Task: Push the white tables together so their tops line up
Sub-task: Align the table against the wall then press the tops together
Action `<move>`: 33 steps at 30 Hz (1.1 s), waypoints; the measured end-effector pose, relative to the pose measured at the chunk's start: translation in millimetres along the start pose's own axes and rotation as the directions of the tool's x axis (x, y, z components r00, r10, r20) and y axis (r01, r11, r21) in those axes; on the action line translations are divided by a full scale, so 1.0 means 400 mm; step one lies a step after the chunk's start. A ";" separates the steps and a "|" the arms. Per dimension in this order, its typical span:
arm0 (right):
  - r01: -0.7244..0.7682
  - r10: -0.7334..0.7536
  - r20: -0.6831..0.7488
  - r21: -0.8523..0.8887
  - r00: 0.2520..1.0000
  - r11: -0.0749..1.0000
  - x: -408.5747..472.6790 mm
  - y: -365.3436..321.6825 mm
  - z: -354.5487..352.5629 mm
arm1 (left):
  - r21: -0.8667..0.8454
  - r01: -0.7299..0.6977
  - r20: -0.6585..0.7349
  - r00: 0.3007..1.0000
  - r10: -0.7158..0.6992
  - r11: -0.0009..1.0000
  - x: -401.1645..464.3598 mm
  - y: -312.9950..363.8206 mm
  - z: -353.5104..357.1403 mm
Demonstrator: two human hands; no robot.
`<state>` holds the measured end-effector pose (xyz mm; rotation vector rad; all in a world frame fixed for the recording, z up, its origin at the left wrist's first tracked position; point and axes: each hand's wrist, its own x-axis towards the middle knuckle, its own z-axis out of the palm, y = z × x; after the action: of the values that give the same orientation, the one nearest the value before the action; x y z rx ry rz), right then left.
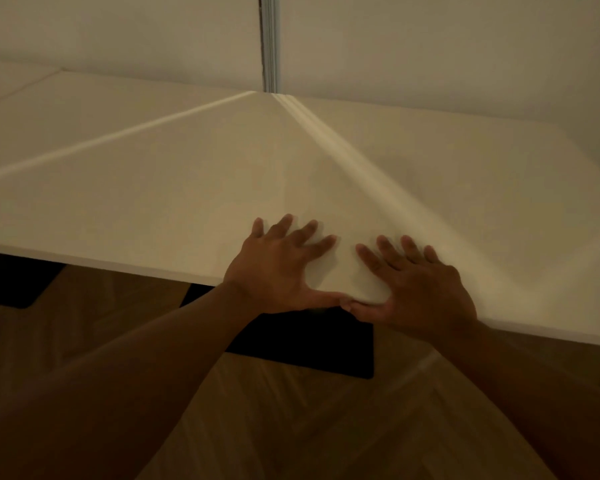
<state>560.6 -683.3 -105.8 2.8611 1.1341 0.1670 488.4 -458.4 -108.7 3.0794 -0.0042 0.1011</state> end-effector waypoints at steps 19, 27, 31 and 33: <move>-0.021 0.021 0.009 -0.030 1.000 0.999 0.022 0.040 0.005 | -0.050 0.012 0.029 1.000 -0.011 0.999 0.038 0.023 0.006; -0.024 0.024 -0.020 -0.002 1.000 1.000 0.020 0.038 0.010 | -0.032 0.018 0.026 1.000 -0.017 0.999 0.037 0.026 0.008; -0.029 0.029 -0.021 -0.001 0.999 1.000 0.016 0.040 0.012 | -0.038 0.015 -0.001 1.000 -0.015 0.999 0.036 0.031 0.010; -0.029 0.029 -0.020 -0.001 0.999 1.000 0.017 0.040 0.013 | -0.045 0.020 -0.004 1.000 -0.020 0.999 0.034 0.030 0.008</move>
<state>577.2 -690.3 -108.9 2.8821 1.0952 0.1982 502.0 -470.7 -110.4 3.0331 0.0238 0.1051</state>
